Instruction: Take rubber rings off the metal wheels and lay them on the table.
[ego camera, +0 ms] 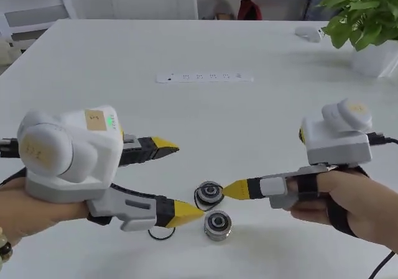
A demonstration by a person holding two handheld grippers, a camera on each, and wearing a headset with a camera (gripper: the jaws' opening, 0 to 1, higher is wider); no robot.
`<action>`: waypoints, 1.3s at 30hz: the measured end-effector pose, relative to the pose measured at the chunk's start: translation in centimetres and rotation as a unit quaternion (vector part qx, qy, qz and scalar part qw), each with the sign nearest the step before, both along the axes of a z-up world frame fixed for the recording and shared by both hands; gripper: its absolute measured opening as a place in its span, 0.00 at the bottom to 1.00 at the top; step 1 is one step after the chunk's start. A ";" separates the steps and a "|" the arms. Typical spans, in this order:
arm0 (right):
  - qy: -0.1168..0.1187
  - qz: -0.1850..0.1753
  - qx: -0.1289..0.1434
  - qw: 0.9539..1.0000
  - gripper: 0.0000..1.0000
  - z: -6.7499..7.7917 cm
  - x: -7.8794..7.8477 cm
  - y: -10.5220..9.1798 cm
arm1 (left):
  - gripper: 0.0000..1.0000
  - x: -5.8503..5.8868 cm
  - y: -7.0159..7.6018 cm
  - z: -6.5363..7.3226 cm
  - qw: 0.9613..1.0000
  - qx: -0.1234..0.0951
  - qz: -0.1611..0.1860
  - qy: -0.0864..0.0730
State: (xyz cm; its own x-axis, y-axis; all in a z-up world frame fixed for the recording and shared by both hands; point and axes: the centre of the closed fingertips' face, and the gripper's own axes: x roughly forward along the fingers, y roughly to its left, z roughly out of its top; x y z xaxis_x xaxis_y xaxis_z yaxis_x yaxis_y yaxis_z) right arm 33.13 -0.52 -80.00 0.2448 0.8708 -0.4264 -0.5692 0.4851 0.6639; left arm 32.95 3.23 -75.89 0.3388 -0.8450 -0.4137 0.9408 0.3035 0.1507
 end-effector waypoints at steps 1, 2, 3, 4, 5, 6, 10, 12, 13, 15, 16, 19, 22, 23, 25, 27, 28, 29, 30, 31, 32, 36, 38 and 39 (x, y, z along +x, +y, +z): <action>-0.001 -0.001 0.002 1.000 0.00 0.1 0.0 0.0 | 0.63 -0.2 0.2 0.2 1.000 -0.005 0.001 0.003; -0.002 -0.003 0.005 1.000 0.00 0.3 0.1 0.0 | 0.64 -0.4 0.3 0.2 1.000 -0.007 0.002 0.004; -0.003 -0.004 0.007 1.000 0.00 0.4 0.1 0.1 | 0.64 -0.5 0.5 0.2 1.000 -0.007 0.005 0.004; -0.003 -0.006 0.012 1.000 0.00 0.6 0.2 0.1 | 0.64 -0.5 0.7 0.2 1.000 -0.006 0.007 0.004; -0.003 -0.007 0.014 1.000 0.00 0.7 0.2 0.2 | 0.64 -0.5 1.1 0.1 1.000 -0.002 0.010 0.002; -0.004 -0.008 0.016 1.000 0.00 0.8 0.2 0.2 | 0.65 -0.5 1.3 0.0 1.000 0.001 0.013 0.001; -0.005 -0.007 0.021 1.000 0.00 1.0 0.2 0.4 | 0.71 -0.6 2.3 0.0 1.000 -0.004 0.027 0.014; -0.007 -0.005 0.021 1.000 0.00 1.1 0.1 0.6 | 0.73 -0.8 2.8 0.1 0.999 -0.011 0.033 0.018; -0.006 -0.003 0.023 1.000 0.00 1.1 0.1 0.7 | 0.74 -0.9 3.1 0.2 0.999 -0.012 0.037 0.020; -0.006 -0.002 0.027 1.000 0.00 1.2 0.1 0.9 | 0.76 -1.2 3.5 0.4 0.998 -0.008 0.047 0.027; -0.006 -0.001 0.027 1.000 0.00 1.2 0.1 1.0 | 0.77 -1.6 3.6 0.8 0.998 -0.010 0.049 0.023; -0.008 0.005 0.031 0.999 0.00 1.2 0.0 1.5 | 0.80 -2.7 4.0 1.8 0.998 -0.027 0.050 0.021; -0.007 0.014 0.032 0.999 0.00 1.0 -0.1 2.0 | 0.79 -3.7 4.7 1.4 0.998 -0.027 0.051 0.028; -0.007 0.016 0.031 0.999 0.00 0.9 -0.2 2.1 | 0.79 -3.9 5.2 1.0 0.998 -0.019 0.057 0.030; -0.006 0.019 0.030 0.999 0.00 0.8 -0.4 2.3 | 0.79 -4.0 6.1 0.3 0.996 -0.016 0.075 0.036; -0.006 0.023 0.029 0.999 0.00 0.7 -0.6 2.5 | 0.79 -4.2 6.8 -0.4 0.995 -0.021 0.090 0.046; -0.006 0.026 0.028 0.999 0.00 0.7 -0.7 2.6 | 0.79 -4.3 7.0 -0.6 0.994 -0.020 0.094 0.050; -0.006 0.027 0.027 0.999 0.00 0.6 -0.7 2.7 | 0.79 -4.4 7.3 -0.8 0.994 -0.017 0.096 0.052; -0.007 0.027 0.025 0.999 0.00 0.6 -0.8 2.7 | 0.79 -4.5 7.5 -1.0 0.994 -0.014 0.099 0.053; -0.012 0.028 0.023 0.999 0.00 0.6 -0.8 2.8 | 0.79 -4.6 7.9 -1.2 0.993 -0.011 0.104 0.053; -0.014 0.029 0.023 0.999 0.00 0.6 -0.8 2.9 | 0.78 -4.6 8.2 -1.3 0.992 -0.009 0.109 0.055; -0.028 0.021 0.011 0.999 0.00 0.4 -0.6 3.2 | 0.78 -5.0 9.1 -1.5 0.991 -0.017 0.120 0.062; -0.025 0.021 0.004 0.999 0.00 -0.1 -0.6 3.3 | 0.77 -5.2 9.4 -1.7 0.990 -0.019 0.126 0.067; -0.023 0.021 0.005 1.000 0.00 -0.3 -0.6 3.3 | 0.77 -5.3 9.4 -1.8 0.989 -0.018 0.127 0.068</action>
State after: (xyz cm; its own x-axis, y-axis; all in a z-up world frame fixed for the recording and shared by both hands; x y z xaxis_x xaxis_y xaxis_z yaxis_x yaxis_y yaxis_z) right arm 32.58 2.81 -80.26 0.2276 0.8846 -0.4069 -0.6184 0.4541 0.6413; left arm 27.62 12.63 -77.68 0.4854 -0.7550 -0.4409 0.8442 0.5360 0.0117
